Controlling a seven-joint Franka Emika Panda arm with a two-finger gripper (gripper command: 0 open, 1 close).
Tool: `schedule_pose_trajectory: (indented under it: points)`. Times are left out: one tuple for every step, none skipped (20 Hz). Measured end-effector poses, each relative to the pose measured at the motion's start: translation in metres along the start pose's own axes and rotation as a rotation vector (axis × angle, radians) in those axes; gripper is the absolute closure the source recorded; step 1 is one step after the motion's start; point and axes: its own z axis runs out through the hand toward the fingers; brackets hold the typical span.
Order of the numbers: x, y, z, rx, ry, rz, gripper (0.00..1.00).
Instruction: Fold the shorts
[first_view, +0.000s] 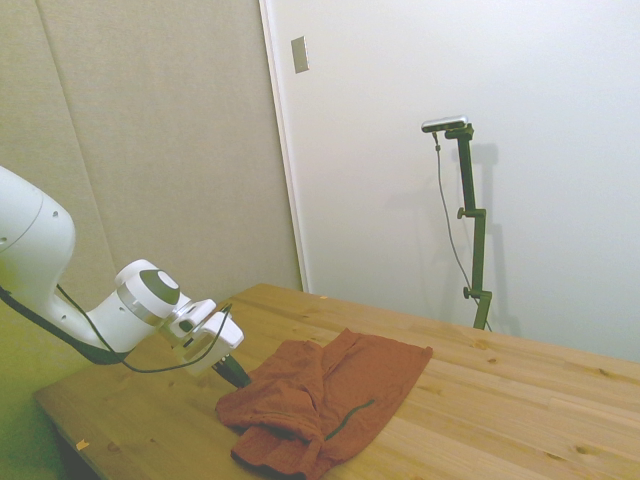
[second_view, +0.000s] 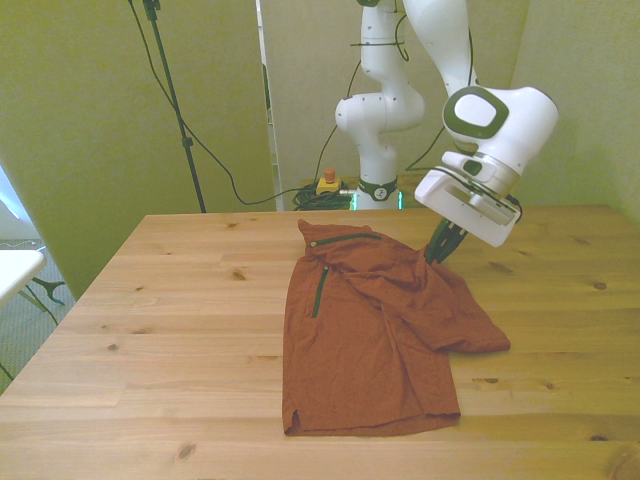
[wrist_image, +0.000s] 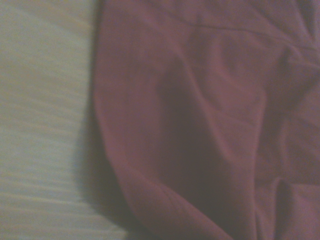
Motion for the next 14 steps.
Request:
schedule_pose_trajectory:
  points:
    - [0.015,0.009,-0.005,0.005,-0.007,0.023,1.0]
    - [0.031,0.019,-0.009,0.009,-0.017,0.055,1.0]
    - [0.047,0.027,-0.01,0.011,-0.031,0.087,1.0]
    - [0.063,0.035,-0.008,0.012,-0.059,0.112,1.0]
    - [0.077,0.042,-0.002,0.009,-0.082,0.128,1.0]
    - [0.092,0.048,0.006,0.006,-0.101,0.141,1.0]
    - [0.105,0.054,0.015,0.003,-0.115,0.152,1.0]
    - [0.118,0.059,0.024,0.003,-0.13,0.163,1.0]
    - [0.129,0.063,0.031,0.003,-0.139,0.171,1.0]
    - [0.14,0.065,0.034,0.007,-0.149,0.179,1.0]
    - [0.15,0.066,0.035,0.013,-0.153,0.186,1.0]
    - [0.16,0.066,0.035,0.022,-0.159,0.194,1.0]
    - [0.17,0.065,0.035,0.027,-0.162,0.202,1.0]
    - [0.18,0.065,0.036,0.029,-0.168,0.209,1.0]
